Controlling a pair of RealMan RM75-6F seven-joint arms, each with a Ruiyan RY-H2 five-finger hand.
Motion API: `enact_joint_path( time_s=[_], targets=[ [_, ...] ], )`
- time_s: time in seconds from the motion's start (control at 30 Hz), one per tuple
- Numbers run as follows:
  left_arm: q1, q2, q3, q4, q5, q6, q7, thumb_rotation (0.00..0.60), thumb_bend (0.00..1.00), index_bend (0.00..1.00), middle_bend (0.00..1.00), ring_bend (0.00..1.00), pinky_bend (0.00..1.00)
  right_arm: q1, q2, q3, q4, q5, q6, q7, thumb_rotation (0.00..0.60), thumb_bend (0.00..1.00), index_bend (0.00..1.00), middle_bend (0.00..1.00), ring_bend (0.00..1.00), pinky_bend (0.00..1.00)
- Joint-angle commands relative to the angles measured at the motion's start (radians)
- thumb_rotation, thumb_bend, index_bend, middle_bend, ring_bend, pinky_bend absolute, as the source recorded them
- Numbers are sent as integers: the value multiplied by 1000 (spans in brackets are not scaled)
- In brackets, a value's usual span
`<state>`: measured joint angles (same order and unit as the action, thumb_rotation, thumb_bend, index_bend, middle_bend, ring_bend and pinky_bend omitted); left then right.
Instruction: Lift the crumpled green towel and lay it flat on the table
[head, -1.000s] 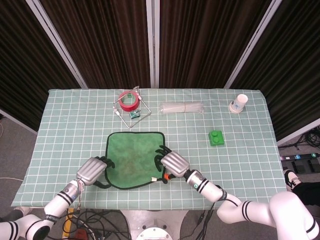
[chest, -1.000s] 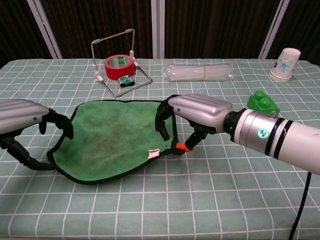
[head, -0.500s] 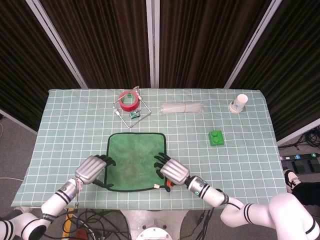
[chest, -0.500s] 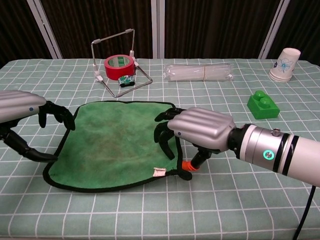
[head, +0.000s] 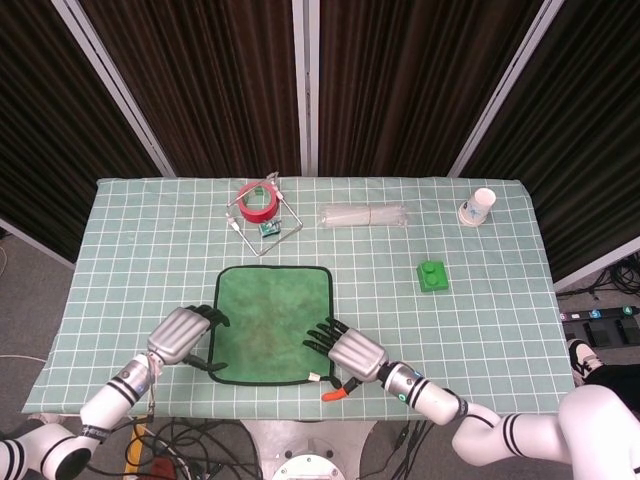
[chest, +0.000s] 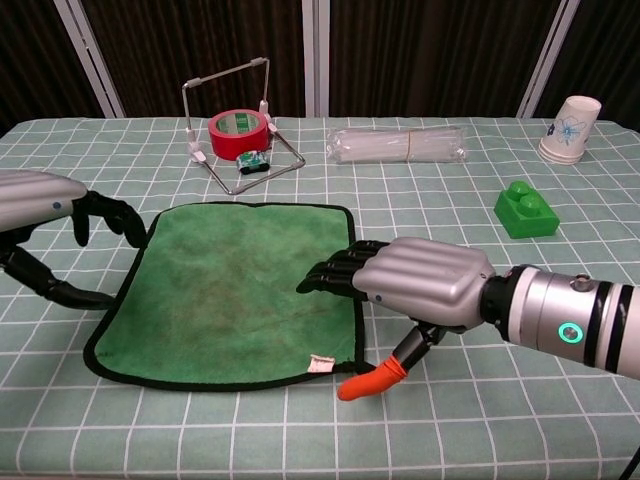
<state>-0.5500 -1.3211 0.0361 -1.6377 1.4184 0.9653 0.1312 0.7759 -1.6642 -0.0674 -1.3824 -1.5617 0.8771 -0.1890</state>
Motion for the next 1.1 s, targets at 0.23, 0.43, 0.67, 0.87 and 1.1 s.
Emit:
enact_joint_path(
  time_s=[0.23,0.43,0.67,0.87,1.1],
  targets=[
    [67,2,-89,44,-135,128,-22,600,52,282,307,242,357,-126,139,102,-114,124,214,-94,569,80,199,127,5,1],
    [133,5,-146,107,-257,235,7,600,91,283,307,242,356,-246,228,127,-168,219,348,-109,600,127,229,170,44,71],
    [242,21,-125,141,-230,404,20,600,91,283,307,242,345,-391,351,90,-198,213,487,-6,600,128,151,122,1,0],
    [349,63,-61,78,-163,520,25,600,76,284,294,238,337,-506,431,46,-230,193,576,76,594,128,133,109,0,0],
    [439,64,-18,9,-90,640,78,600,64,283,273,226,333,-604,478,22,-273,181,648,133,551,127,116,98,0,0]
  ],
)
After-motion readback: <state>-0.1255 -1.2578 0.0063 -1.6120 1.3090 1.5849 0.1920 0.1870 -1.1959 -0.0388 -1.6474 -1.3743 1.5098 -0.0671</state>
